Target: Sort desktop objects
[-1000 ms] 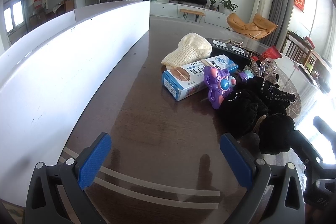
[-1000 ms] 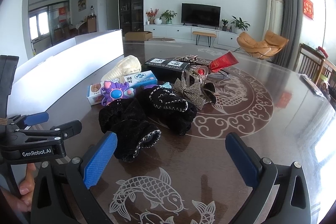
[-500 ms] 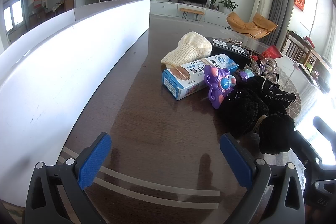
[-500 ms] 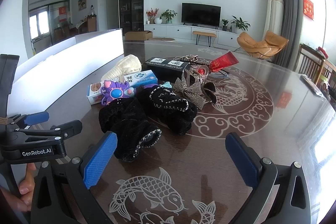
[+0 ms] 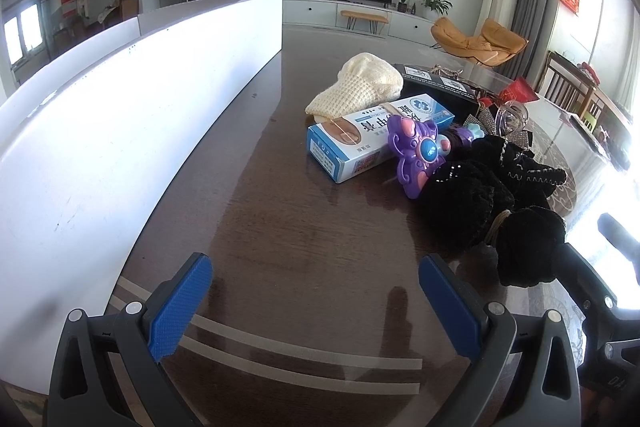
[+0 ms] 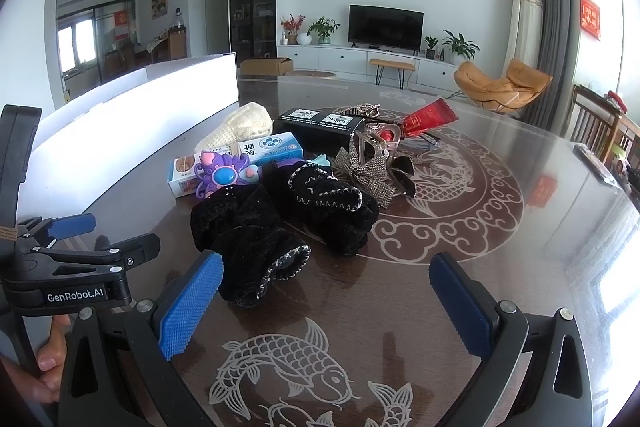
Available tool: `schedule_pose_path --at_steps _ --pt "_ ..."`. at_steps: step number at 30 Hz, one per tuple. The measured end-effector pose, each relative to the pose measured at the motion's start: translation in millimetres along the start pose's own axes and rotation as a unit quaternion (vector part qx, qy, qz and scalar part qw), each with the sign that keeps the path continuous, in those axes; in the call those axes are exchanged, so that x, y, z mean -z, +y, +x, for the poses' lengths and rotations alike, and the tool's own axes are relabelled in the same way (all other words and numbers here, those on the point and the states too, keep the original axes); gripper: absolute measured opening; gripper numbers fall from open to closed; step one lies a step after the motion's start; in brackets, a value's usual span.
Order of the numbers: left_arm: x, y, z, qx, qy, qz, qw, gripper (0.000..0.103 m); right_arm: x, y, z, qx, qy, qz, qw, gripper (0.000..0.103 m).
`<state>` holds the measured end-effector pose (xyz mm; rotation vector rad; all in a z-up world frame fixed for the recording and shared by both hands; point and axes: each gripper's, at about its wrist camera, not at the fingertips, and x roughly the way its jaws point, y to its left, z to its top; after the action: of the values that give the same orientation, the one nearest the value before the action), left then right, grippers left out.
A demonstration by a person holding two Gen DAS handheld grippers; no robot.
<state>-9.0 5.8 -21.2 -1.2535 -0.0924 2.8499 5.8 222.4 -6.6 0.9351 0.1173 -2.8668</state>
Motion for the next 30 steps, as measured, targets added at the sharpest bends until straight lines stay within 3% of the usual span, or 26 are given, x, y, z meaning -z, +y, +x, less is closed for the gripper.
schedule_pose_path --at_steps 30 --pt "-0.2 3.8 3.5 0.006 0.013 -0.007 0.9999 0.103 0.2 -0.4 4.0 -0.005 0.008 0.002 1.0 0.103"
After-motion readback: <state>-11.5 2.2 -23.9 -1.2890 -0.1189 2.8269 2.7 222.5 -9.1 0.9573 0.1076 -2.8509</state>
